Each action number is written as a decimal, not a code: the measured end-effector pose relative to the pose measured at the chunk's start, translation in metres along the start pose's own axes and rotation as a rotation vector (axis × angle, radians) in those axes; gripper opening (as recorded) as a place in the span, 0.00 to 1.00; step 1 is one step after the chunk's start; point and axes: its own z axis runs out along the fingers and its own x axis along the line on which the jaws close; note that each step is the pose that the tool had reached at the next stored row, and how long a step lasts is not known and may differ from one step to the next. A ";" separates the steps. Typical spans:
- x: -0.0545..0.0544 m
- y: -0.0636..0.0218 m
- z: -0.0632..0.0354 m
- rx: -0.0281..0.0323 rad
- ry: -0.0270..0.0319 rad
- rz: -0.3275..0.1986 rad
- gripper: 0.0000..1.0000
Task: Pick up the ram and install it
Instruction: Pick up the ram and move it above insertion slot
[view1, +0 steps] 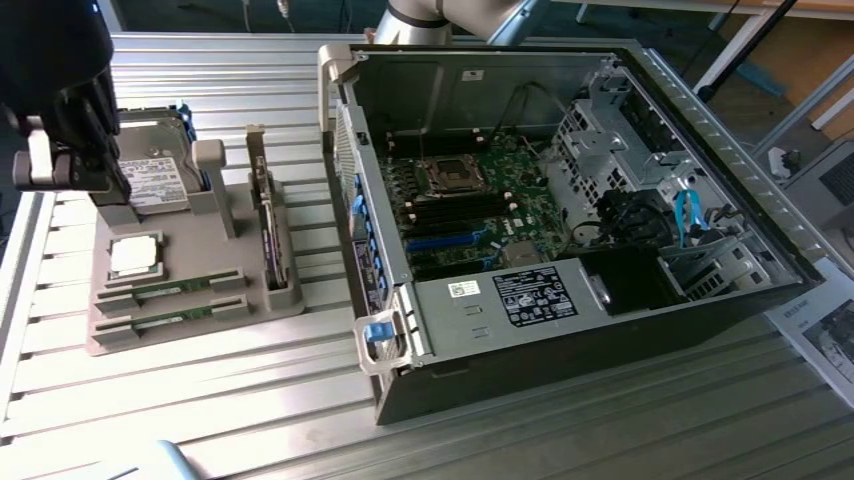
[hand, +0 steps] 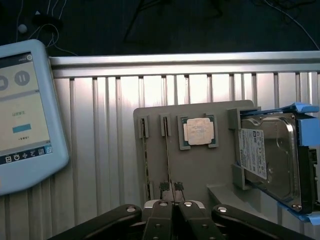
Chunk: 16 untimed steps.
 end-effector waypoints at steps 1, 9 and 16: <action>0.000 -0.0001 0.0019 0.0000 -0.0001 0.000 0.10; 0.000 -0.0003 0.0075 0.0000 0.0001 0.000 0.10; 0.000 -0.0003 0.0075 0.0000 0.0000 0.000 0.17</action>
